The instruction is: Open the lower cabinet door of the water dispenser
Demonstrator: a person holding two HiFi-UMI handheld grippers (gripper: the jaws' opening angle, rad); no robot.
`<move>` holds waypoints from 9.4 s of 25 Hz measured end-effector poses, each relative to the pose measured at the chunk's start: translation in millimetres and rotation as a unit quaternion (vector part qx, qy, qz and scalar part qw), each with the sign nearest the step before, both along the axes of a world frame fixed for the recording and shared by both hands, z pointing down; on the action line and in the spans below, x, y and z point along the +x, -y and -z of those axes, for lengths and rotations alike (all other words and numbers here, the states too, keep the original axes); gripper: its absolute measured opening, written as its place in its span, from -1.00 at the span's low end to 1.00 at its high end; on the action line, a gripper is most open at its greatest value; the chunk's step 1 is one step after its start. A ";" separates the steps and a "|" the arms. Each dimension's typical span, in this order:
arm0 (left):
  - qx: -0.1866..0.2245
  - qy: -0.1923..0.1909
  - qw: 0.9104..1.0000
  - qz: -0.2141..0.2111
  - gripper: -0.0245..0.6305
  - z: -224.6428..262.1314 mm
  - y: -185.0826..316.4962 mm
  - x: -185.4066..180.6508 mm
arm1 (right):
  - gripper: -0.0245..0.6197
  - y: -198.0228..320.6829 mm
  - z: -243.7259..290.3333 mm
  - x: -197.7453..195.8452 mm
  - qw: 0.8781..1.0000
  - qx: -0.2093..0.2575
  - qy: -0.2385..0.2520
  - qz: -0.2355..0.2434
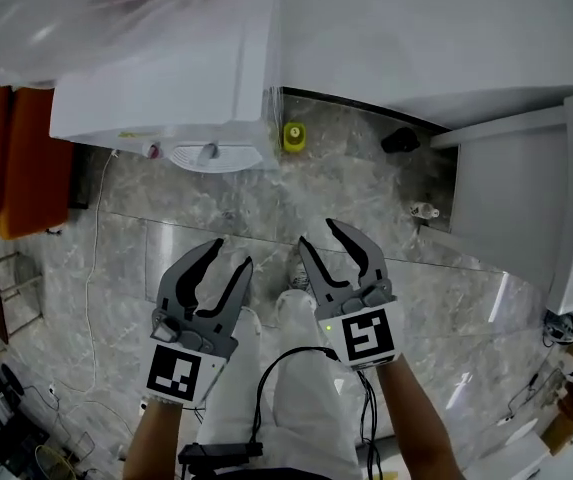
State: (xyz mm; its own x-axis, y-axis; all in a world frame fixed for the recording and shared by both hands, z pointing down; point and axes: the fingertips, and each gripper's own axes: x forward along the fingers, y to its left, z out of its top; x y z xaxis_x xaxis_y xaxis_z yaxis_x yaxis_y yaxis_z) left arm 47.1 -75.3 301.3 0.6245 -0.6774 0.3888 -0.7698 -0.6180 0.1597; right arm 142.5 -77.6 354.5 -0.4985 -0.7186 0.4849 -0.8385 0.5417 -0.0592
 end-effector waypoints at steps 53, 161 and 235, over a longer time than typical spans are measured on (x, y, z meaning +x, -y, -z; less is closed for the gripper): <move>-0.053 0.057 0.997 0.024 -0.45 -221.7 41.0 -2.2 | -0.30 121.6 -339.0 -58.8 0.991 -0.065 -0.080 0.090; -0.152 0.022 0.972 0.179 -0.39 -274.9 37.5 -25.4 | -0.91 24.9 -281.6 -8.9 0.990 -0.106 -0.094 0.011; -0.370 0.047 0.874 0.313 -0.32 -407.3 2.5 -32.6 | -0.91 6.4 -259.1 8.7 0.992 -0.097 -0.075 0.035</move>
State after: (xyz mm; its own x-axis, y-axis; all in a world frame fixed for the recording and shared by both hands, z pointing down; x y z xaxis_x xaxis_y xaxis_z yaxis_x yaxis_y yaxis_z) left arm 14.5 -77.8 708.5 0.1635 -0.4160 0.8945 -0.9514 0.1734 0.2545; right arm 151.1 -84.1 613.6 -0.4560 -0.5713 0.6824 -0.8064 0.5897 -0.0453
